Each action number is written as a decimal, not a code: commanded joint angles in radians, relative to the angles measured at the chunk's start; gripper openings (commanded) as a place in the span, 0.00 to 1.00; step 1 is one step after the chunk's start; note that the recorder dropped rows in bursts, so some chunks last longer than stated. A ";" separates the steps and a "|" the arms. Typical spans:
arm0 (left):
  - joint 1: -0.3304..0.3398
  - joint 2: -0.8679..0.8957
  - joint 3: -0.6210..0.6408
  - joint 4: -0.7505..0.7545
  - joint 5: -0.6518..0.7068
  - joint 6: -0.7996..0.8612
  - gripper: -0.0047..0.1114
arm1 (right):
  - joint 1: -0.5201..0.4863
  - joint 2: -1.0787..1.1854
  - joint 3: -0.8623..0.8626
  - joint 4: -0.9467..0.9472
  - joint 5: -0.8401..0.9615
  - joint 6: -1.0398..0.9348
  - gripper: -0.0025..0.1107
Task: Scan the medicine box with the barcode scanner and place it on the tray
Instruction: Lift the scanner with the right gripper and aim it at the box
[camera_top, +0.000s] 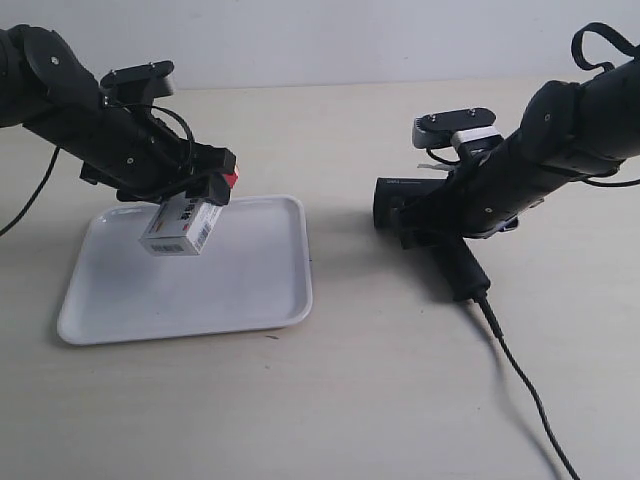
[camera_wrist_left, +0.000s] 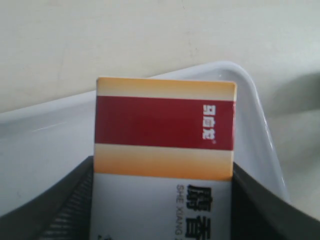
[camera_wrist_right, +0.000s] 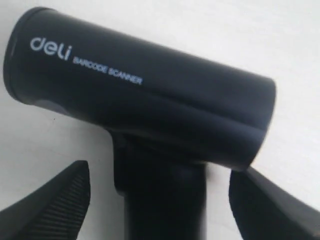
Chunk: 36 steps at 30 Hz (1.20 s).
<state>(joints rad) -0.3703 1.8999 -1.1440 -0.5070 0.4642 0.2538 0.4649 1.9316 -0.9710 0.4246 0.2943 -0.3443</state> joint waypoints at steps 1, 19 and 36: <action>0.004 -0.003 0.004 0.002 -0.017 -0.003 0.04 | 0.001 -0.008 0.004 -0.009 -0.037 0.004 0.66; 0.004 -0.003 0.004 0.002 -0.017 -0.003 0.04 | 0.001 0.005 0.004 -0.018 -0.035 0.004 0.17; 0.022 -0.003 0.004 0.005 -0.060 -0.105 0.04 | 0.158 -0.150 0.035 -0.046 0.004 0.006 0.06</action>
<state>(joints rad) -0.3492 1.8999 -1.1440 -0.5069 0.4137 0.1749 0.5990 1.7936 -0.9329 0.3910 0.3430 -0.3403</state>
